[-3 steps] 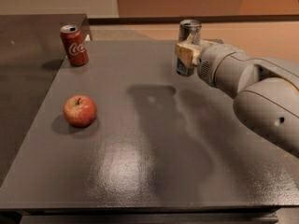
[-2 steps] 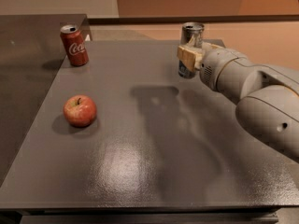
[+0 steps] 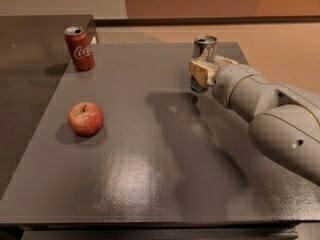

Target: Place redbull can upright

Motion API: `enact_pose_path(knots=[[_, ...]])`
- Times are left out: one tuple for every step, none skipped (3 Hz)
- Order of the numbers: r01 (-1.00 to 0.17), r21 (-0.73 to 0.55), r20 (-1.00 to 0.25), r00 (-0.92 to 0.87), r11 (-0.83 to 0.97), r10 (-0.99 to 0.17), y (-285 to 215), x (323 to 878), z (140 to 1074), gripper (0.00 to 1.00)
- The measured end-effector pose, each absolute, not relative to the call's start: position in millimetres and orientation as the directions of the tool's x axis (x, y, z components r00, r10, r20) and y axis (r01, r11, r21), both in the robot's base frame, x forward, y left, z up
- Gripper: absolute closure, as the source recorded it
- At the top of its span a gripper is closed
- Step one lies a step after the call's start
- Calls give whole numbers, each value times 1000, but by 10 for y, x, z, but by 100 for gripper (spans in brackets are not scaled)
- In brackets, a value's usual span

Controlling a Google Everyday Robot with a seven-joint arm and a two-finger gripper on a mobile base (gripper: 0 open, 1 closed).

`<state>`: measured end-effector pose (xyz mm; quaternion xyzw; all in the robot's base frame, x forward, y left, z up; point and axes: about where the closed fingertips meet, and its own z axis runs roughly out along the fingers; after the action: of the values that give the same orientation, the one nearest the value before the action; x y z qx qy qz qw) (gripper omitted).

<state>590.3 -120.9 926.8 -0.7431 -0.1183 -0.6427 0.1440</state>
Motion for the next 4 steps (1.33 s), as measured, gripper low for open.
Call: enact_pose_path(knots=[[362, -61, 988, 152, -930, -5, -1175, 5882, 9131, 100], [364, -55, 991, 135, -930, -5, -1136, 5863, 9056, 100], [356, -50, 996, 92, -933, -18, -1092, 5836, 8977, 82], [356, -38, 998, 60, -934, -18, -1003, 5825, 8906, 59]])
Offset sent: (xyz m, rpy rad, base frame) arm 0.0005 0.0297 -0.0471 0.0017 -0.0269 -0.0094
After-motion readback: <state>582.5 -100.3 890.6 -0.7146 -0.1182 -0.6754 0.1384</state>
